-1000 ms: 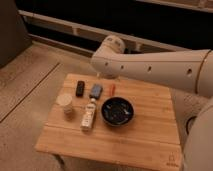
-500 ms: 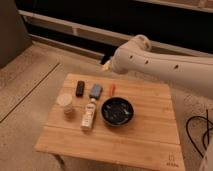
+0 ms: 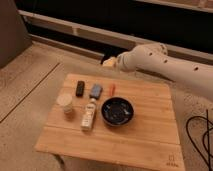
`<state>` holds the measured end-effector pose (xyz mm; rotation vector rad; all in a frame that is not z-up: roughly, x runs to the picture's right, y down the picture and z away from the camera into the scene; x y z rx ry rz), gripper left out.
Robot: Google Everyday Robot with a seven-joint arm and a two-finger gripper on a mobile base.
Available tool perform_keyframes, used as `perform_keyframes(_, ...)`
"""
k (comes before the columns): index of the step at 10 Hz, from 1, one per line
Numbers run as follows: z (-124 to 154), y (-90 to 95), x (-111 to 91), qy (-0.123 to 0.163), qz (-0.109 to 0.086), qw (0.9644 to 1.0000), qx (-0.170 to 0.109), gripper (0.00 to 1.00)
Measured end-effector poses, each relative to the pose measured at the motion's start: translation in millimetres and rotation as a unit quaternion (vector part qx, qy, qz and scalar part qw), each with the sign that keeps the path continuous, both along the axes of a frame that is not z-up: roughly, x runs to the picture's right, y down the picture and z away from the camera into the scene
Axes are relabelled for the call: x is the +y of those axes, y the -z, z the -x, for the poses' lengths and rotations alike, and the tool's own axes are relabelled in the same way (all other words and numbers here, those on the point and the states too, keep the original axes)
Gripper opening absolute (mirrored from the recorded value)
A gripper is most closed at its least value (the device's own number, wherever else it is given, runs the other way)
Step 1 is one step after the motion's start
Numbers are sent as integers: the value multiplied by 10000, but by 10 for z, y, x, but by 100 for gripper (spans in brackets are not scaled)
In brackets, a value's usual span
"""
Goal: Place the pepper in the ceramic bowl
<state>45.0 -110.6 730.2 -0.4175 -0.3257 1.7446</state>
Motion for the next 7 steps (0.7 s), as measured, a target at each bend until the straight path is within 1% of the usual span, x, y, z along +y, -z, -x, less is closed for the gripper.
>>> perform_keyframes(1, -24, -90, 58, 149, 64, 9998, 103, 65)
perform_keyframes(2, -86, -226, 109, 213, 189, 9993, 233, 65)
perform_keyframes(3, -208, -355, 130, 194, 302, 9986, 379, 65)
perform_keyframes(4, -304, -443, 134, 168, 369, 9980, 480, 65)
perform_keyframes(5, -343, -580, 104, 147, 442, 9975, 538, 65)
perform_keyframes(7, -286, -707, 84, 54, 552, 9975, 440, 65)
